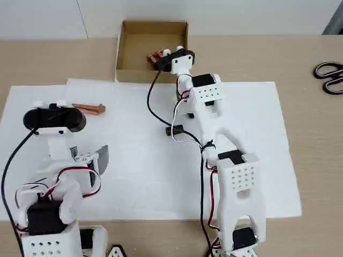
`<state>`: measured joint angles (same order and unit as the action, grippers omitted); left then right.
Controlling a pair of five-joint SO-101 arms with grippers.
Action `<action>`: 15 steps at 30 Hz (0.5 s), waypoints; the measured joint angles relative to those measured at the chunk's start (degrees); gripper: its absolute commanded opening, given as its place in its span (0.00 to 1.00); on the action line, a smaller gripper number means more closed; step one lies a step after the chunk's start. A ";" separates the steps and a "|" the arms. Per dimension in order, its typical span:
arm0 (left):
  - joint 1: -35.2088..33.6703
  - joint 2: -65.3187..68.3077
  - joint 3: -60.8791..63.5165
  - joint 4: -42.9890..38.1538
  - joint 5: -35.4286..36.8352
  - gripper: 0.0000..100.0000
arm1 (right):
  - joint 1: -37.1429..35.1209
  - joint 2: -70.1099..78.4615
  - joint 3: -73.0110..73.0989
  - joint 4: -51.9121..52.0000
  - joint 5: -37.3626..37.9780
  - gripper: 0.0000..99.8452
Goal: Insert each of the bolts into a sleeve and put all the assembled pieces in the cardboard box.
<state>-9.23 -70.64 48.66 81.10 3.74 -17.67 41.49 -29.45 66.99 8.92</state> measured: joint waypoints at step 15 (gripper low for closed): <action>0.00 0.00 0.00 0.00 0.00 0.24 | 5.27 -0.88 -4.66 13.89 0.00 0.00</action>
<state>-9.23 -70.64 48.66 81.10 3.74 -12.40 40.62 -34.11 80.88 8.92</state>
